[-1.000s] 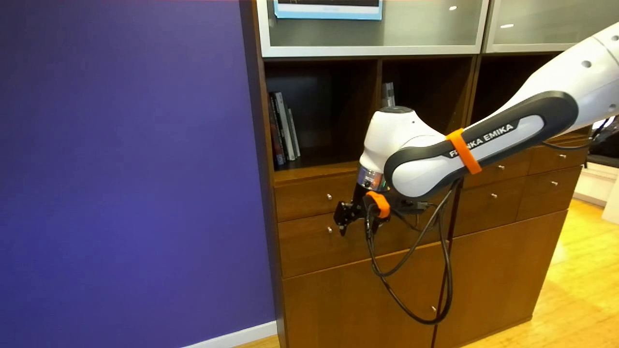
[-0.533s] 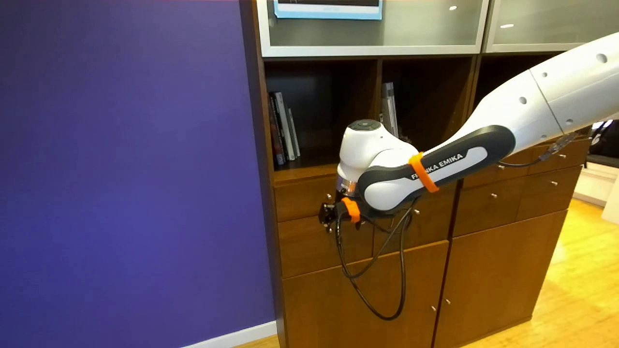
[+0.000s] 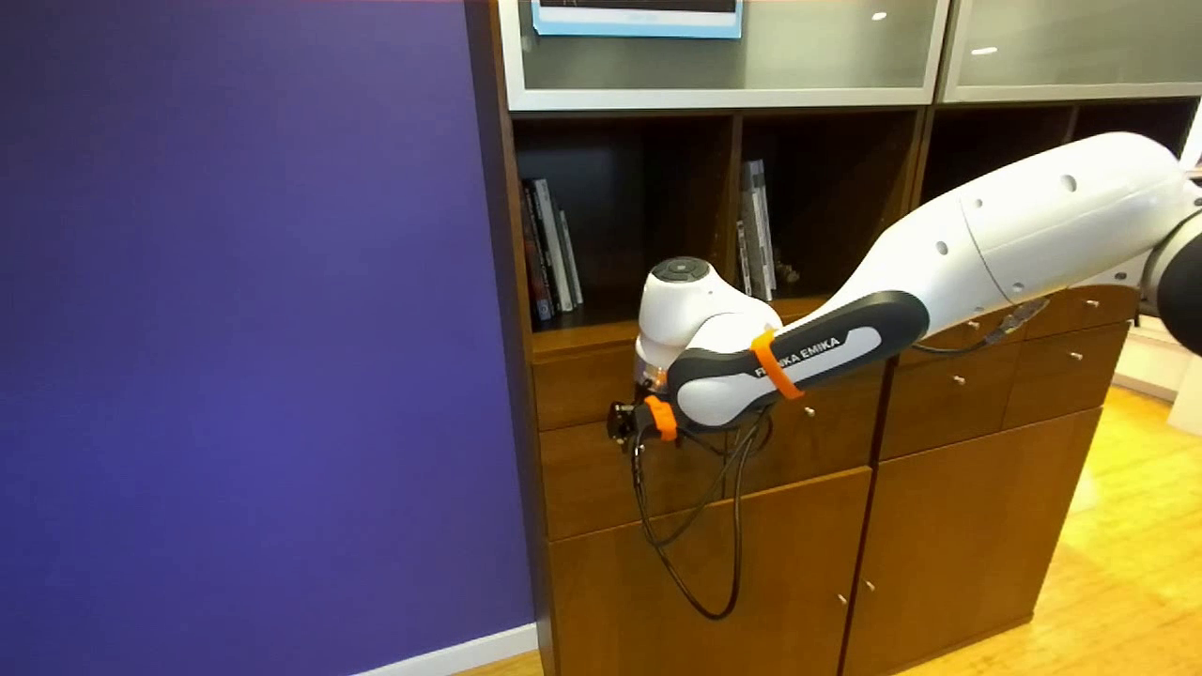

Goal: Open the far left bottom drawer of the cabinet

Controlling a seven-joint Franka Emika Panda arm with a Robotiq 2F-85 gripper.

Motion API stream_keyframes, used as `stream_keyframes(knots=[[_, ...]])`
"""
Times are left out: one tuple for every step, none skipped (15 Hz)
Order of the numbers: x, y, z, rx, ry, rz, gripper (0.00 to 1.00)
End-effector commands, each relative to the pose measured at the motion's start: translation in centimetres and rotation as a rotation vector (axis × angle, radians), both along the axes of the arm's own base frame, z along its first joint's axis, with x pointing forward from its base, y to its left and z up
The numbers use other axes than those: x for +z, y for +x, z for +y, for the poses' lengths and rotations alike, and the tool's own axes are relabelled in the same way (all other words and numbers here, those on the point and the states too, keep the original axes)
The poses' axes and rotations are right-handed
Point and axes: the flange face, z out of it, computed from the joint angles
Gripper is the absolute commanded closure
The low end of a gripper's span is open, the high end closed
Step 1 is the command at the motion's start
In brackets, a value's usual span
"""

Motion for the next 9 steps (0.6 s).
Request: stream_keyframes(knots=[[-0.9, 1.7, 0.9, 0.025, -0.035, -0.035, 0.31], [-1.0, 2.0, 1.1, 0.032, -0.033, -0.041, 0.40], [-1.2, 2.2, 1.2, 0.037, -0.038, -0.044, 0.46], [-1.2, 2.4, 1.3, 0.044, -0.040, -0.050, 0.53], [-1.3, 2.6, 1.4, 0.050, -0.046, -0.054, 0.61], [-1.3, 2.8, 1.4, 0.055, -0.053, -0.061, 0.69], [-1.3, 3.0, 1.5, 0.059, -0.056, -0.065, 0.75], [-1.4, 3.1, 1.5, 0.062, -0.060, -0.069, 0.81], [-1.5, 3.3, 1.5, 0.064, -0.063, -0.069, 0.85]])
